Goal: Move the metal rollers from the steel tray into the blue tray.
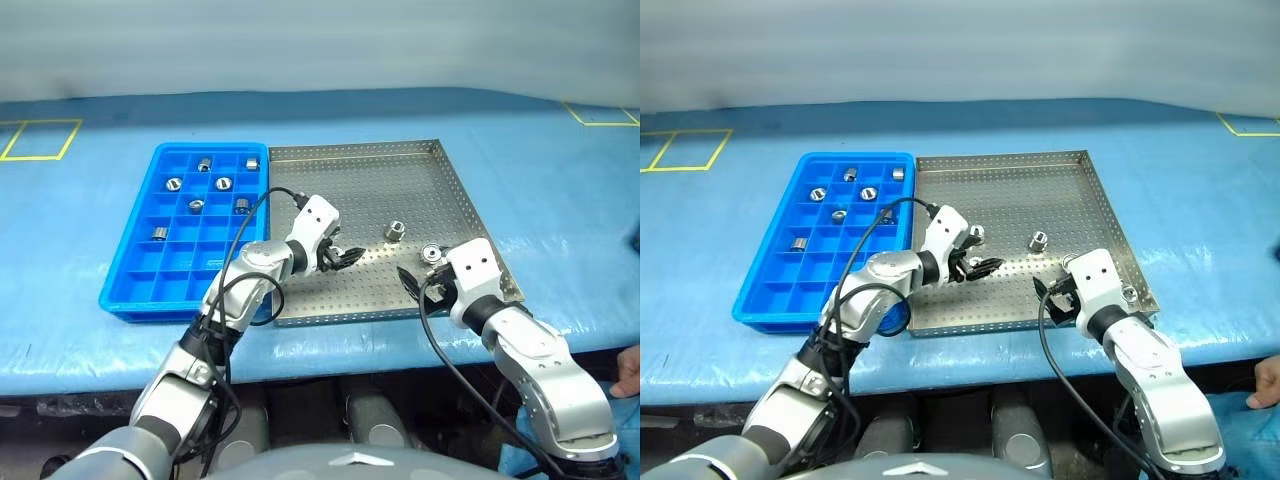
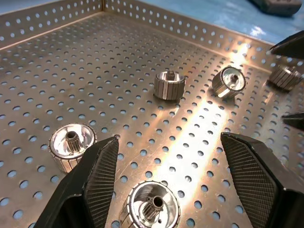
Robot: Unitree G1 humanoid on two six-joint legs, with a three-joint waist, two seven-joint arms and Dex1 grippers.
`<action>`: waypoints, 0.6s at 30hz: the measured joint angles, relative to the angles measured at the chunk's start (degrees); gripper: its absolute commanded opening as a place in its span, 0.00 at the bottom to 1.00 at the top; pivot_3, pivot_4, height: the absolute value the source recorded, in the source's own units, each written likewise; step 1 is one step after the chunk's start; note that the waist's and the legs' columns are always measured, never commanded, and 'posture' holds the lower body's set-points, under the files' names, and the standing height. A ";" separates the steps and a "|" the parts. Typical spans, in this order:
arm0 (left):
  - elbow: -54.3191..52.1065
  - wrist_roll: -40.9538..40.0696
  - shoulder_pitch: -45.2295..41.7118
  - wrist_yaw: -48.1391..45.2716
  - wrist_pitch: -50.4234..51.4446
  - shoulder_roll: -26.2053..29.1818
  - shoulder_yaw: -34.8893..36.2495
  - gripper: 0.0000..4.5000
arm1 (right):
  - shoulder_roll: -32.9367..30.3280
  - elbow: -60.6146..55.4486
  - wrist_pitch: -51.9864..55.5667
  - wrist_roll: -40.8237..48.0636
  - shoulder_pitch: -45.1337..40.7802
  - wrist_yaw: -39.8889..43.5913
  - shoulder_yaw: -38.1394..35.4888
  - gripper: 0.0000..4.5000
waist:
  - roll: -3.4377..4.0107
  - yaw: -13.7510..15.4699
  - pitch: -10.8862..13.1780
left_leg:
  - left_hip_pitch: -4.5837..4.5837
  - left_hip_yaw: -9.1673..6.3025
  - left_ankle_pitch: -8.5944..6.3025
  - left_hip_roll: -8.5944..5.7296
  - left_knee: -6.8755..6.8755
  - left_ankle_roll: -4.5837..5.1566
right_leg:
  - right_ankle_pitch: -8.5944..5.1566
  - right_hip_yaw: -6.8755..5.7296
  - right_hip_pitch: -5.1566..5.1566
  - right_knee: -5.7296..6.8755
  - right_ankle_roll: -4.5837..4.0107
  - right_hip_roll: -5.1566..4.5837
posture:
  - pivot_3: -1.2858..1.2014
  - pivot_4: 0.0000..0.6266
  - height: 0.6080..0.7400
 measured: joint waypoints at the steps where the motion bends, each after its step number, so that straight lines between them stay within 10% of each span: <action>1: 0.65 0.94 0.00 0.08 -0.14 0.10 -0.58 0.83 | 0.12 -0.09 0.00 -0.21 0.24 -0.46 -0.44 1.00 | 0.00 -0.25 0.00 | 0.00 0.00 0.00 0.00 -0.01 0.00 | 0.00 0.01 0.00 0.00 0.00 0.00 | 0.43 0.24 1.00; 8: 0.77 4.63 1.00 -1.24 1.48 2.40 -4.57 0.83 | 1.29 -0.06 1.05 -1.46 -1.17 -2.47 -1.72 1.00 | 0.00 -1.55 0.00 | 0.01 0.01 -0.01 0.00 -0.06 0.00 | 0.00 0.02 -0.05 0.02 0.00 0.00 | 0.44 0.24 1.00; 14: -0.40 6.62 2.60 1.69 1.85 1.76 -3.55 0.41 | 1.82 0.91 1.05 -2.04 -3.20 -2.48 -1.72 1.00 | 0.01 -1.57 0.00 | 0.01 0.01 0.00 0.00 -0.08 0.01 | 0.00 0.02 -0.05 0.01 0.00 -0.01 | 0.45 0.24 1.00; 18: -0.88 5.51 3.50 2.69 1.34 0.65 -0.16 0.38 | 1.90 1.67 1.05 -2.44 -3.72 -2.25 -1.57 1.00 | 0.01 -1.56 0.00 | 0.01 0.01 0.00 0.00 -0.10 0.01 | 0.00 0.03 -0.07 0.03 0.00 -0.01 | 0.46 0.24 1.00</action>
